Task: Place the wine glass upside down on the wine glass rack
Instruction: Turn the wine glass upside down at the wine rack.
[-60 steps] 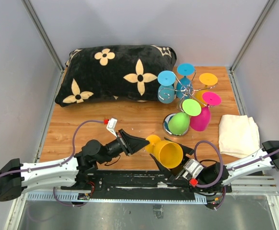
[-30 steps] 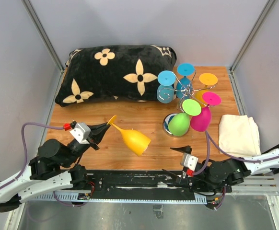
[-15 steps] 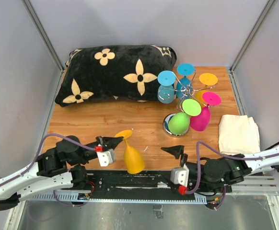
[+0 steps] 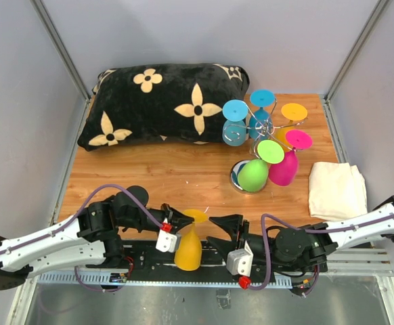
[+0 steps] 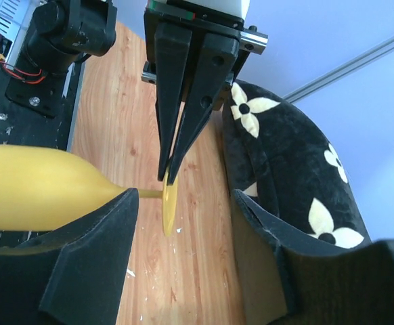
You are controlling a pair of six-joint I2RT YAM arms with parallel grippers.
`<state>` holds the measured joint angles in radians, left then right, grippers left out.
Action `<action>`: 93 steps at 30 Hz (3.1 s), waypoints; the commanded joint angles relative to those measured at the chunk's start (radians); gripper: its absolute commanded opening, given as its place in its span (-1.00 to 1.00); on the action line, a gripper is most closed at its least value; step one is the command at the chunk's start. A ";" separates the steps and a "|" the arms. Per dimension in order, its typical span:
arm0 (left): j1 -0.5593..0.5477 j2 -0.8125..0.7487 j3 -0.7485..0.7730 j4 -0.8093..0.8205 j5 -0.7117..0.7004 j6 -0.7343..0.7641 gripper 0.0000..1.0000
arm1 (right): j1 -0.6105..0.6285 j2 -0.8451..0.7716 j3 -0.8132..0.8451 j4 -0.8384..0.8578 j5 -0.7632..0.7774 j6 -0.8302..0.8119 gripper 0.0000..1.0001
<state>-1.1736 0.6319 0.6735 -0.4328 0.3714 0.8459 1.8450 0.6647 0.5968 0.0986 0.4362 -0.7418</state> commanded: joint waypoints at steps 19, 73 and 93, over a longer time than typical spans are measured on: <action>-0.005 0.023 0.016 0.085 0.008 0.111 -0.99 | -0.299 0.154 0.006 0.047 -0.172 0.110 -0.13; -0.005 -0.133 -0.270 0.864 -0.464 -0.996 0.38 | -0.514 -0.065 -0.035 0.236 -0.257 -0.499 -0.97; -0.005 0.041 -0.289 1.045 -0.398 -1.037 0.26 | -0.514 -0.026 -0.020 0.292 -0.405 -0.417 -0.95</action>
<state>-1.1740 0.6884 0.3973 0.5404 -0.0540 -0.1761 1.3415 0.6525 0.5751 0.2966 0.0784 -1.2030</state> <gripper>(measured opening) 0.654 0.023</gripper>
